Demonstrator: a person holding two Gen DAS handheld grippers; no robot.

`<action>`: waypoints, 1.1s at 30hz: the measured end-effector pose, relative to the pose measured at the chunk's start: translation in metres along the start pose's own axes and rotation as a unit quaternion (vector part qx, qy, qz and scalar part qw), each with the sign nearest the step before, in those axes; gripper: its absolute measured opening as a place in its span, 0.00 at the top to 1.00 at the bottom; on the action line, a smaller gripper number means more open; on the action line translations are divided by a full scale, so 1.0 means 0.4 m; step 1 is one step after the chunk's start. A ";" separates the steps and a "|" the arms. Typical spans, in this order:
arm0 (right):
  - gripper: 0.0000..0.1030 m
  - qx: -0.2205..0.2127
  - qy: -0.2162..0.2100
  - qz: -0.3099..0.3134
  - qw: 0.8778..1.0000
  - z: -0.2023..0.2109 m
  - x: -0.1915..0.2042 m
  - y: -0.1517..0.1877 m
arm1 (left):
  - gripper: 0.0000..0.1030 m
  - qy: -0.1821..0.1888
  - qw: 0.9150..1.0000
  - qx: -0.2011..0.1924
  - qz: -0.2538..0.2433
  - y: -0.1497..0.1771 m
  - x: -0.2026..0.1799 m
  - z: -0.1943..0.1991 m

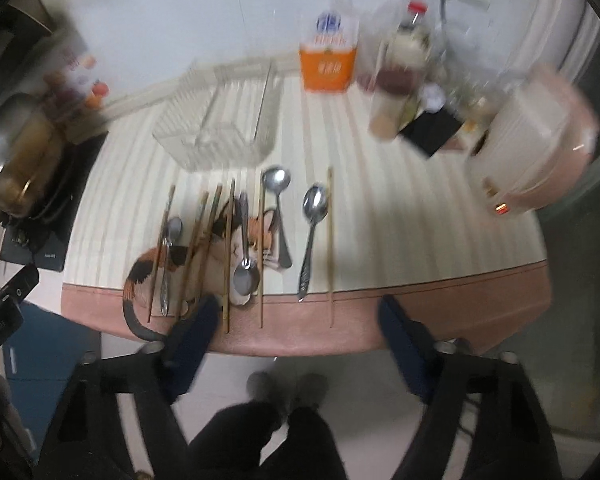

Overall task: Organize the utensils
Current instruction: 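Lower the left tool onto a wooden chopstick and close while the right tool grasps another chopstick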

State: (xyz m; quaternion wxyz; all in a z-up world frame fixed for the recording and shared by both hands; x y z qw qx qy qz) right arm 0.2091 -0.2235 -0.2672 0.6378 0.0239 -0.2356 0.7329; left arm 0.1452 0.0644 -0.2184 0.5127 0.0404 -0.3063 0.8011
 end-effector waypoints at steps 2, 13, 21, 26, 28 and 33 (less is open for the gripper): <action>0.45 0.021 -0.014 -0.008 1.000 -0.063 -0.007 0.000 | 0.01 0.008 0.999 0.029 -0.010 0.013 -0.025 -0.070; 0.66 0.087 -0.047 -0.086 0.991 -0.343 -0.036 -0.035 | 0.38 0.103 0.980 0.134 -0.104 0.036 -0.230 -0.349; 0.82 0.110 -0.015 -0.093 0.989 -0.491 -0.030 -0.085 | 0.69 0.136 0.968 0.161 -0.137 0.018 -0.295 -0.435; 0.91 0.119 -0.013 -0.094 0.988 -0.532 -0.019 -0.088 | 0.96 0.134 0.969 0.160 -0.136 0.001 -0.294 -0.449; 0.94 0.123 0.006 -0.082 0.989 -0.536 -0.015 -0.091 | 0.96 0.134 0.968 0.168 -0.126 -0.003 -0.269 -0.458; 0.94 0.140 0.024 -0.086 0.986 -0.543 -0.014 -0.067 | 0.96 0.146 0.965 0.183 -0.116 0.008 -0.215 -0.465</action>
Point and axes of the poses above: each gripper's, at about its wrist camera, not at the fingertips, and z roughly against the way its jaws point, x to its left, y to its underside, the point moved 9 cm from there along -z, roughly the way its jaws point, and after that the axes turned 15 degrees about -y, right-handed, at the moved point
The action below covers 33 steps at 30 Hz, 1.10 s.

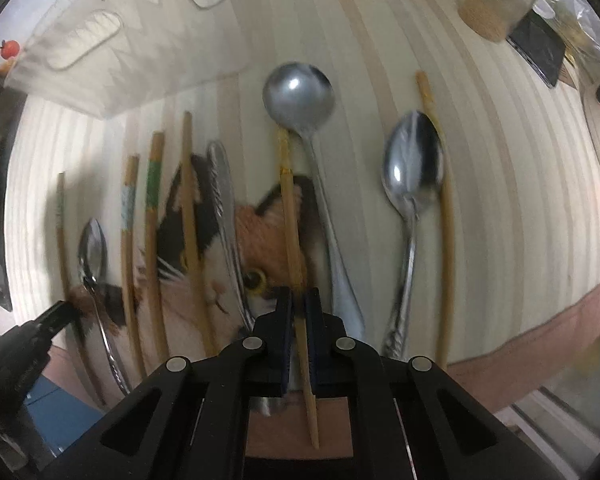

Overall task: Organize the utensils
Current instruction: 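Lower the left tool onto a wooden chopstick and close while the right tool grasps another chopstick, then lift both held chopsticks and carry them over the clear plastic basket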

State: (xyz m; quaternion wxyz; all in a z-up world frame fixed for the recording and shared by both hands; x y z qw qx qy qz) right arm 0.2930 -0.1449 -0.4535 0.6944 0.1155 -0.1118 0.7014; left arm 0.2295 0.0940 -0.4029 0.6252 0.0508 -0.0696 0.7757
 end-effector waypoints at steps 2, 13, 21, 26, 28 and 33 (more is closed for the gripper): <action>0.94 0.002 0.007 0.000 1.000 -0.005 0.002 0.006 | 0.95 0.005 1.000 0.000 -0.004 0.005 0.012 -0.005; 0.92 0.013 0.049 -0.001 0.999 -0.040 0.028 0.009 | 0.92 0.007 1.000 -0.009 -0.019 -0.095 0.009 -0.034; 0.93 0.014 0.046 0.002 0.999 -0.047 0.031 -0.016 | 0.96 -0.018 0.999 -0.020 -0.024 -0.065 -0.065 -0.018; 0.93 0.009 0.022 0.009 1.000 -0.005 0.018 0.007 | 0.96 -0.040 0.999 -0.026 -0.015 -0.059 -0.071 -0.004; 0.94 -0.003 0.009 0.016 1.000 0.028 0.035 -0.002 | 0.96 -0.046 0.998 -0.041 -0.006 -0.072 -0.057 0.034; 0.94 -0.033 -0.023 0.028 0.999 0.123 0.076 -0.042 | 0.96 -0.048 0.995 -0.087 0.018 -0.138 -0.034 0.161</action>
Point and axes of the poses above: each gripper's, at about its wrist camera, not at the fingertips, and z roughly against the way its jaws point, x to its left, y to its underside, the point moved 9 cm from there along -z, roughly the way its jaws point, and after that the axes turned 15 degrees about -y, right-handed, at the moved point
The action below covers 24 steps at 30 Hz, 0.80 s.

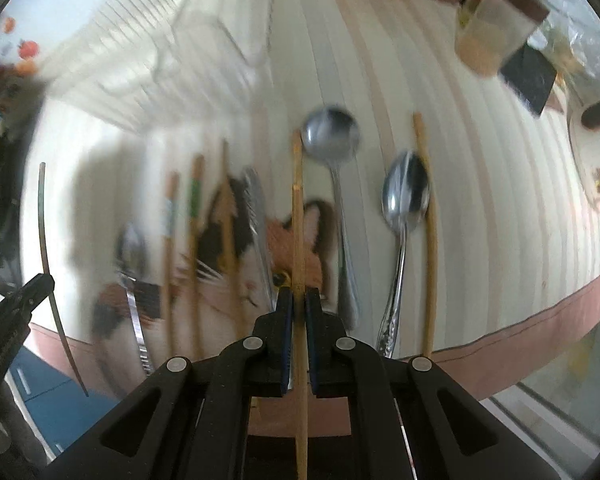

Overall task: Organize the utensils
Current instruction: 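Lift both held chopsticks and carry them over the clear plastic basket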

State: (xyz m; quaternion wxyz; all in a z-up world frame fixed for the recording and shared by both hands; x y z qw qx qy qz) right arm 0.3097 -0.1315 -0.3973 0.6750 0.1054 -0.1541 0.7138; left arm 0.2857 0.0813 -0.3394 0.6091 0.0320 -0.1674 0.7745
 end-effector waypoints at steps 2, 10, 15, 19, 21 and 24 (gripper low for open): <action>0.94 -0.015 -0.015 0.006 1.000 0.049 0.017 -0.027 | 0.96 0.004 1.000 -0.023 0.009 -0.047 0.004 0.056; 1.00 -0.073 -0.071 0.032 0.994 0.226 0.111 -0.124 | 0.96 0.066 0.993 -0.088 0.031 -0.201 -0.024 0.245; 1.00 -0.086 -0.076 0.052 0.992 0.262 0.141 -0.226 | 0.96 0.086 0.990 -0.110 0.027 -0.308 -0.075 0.297; 0.99 -0.027 -0.084 0.047 0.995 0.167 0.103 -0.181 | 0.96 0.060 0.993 -0.102 0.021 -0.282 -0.059 0.262; 0.92 0.019 -0.081 0.031 0.996 0.084 0.066 -0.131 | 0.96 0.041 0.996 -0.078 0.019 -0.230 -0.052 0.203; 0.87 0.044 -0.054 0.012 0.997 -0.008 0.010 -0.070 | 0.96 0.015 0.999 -0.028 0.020 -0.133 -0.043 0.097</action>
Point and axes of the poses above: each gripper's, at about its wrist camera, not at the fingertips, and z roughly against the way its jaws point, x to its left, y to its underside, the point moved 9 cm from there along -z, roughly the way its jaws point, and after that the axes turned 15 degrees about -y, right-handed, at the moved point
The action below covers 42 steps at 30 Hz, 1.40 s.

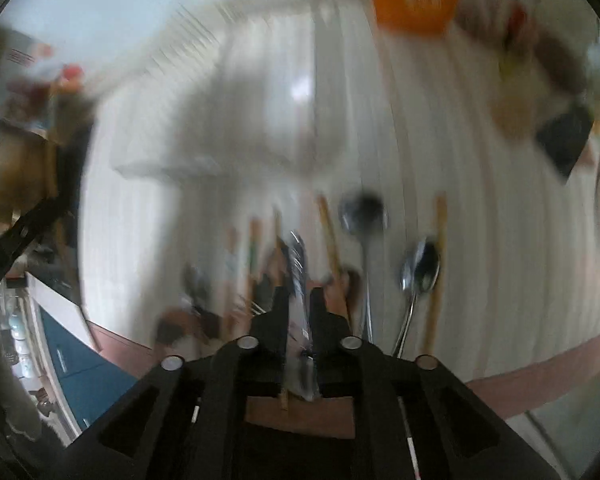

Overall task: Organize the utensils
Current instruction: 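Lift both held chopsticks and carry them over the clear plastic basket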

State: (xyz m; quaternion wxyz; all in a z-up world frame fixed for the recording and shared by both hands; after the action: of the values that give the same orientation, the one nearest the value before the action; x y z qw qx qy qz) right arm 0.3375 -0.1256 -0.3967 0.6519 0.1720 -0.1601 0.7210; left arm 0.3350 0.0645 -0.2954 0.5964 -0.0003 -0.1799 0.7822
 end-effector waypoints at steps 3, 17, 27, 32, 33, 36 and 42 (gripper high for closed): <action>0.86 0.029 0.022 -0.017 0.999 -0.074 -0.058 0.035 | 0.96 -0.016 0.999 0.044 0.009 0.084 0.020 -0.089; 0.94 0.017 0.048 -0.017 0.999 -0.107 -0.088 0.072 | 0.96 -0.035 0.998 0.052 0.024 0.148 0.069 -0.104; 0.94 -0.108 -0.046 -0.009 0.993 0.240 0.038 -0.002 | 0.96 0.036 0.998 -0.040 0.045 -0.034 0.070 0.147; 0.94 -0.167 -0.078 0.015 0.983 0.345 0.137 -0.138 | 0.96 0.097 0.993 -0.058 0.046 -0.172 -0.003 0.217; 0.94 -0.178 -0.084 0.016 0.980 0.361 0.148 -0.179 | 0.96 0.107 0.992 -0.058 0.045 -0.203 -0.021 0.219; 0.94 -0.184 -0.093 0.009 0.978 0.342 0.164 -0.283 | 0.96 0.129 0.990 -0.041 0.042 -0.287 -0.081 0.191; 0.94 -0.167 -0.091 -0.019 0.982 0.215 0.161 -0.445 | 0.95 0.156 0.987 0.028 0.021 -0.380 -0.189 0.068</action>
State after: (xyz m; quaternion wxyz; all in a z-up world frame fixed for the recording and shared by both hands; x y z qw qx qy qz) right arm 0.5122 -0.0899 -0.2896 0.6677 0.1280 -0.3336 0.6531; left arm 0.4929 0.0203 -0.2431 0.6005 -0.1097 -0.0623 0.7896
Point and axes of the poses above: each gripper's, at about its wrist camera, not at the fingertips, and z roughly against the way its jaws point, x to its left, y to its underside, the point moved 9 cm from there along -z, roughly the way its jaws point, and after that the axes turned 15 degrees about -y, right-handed, at the moved point
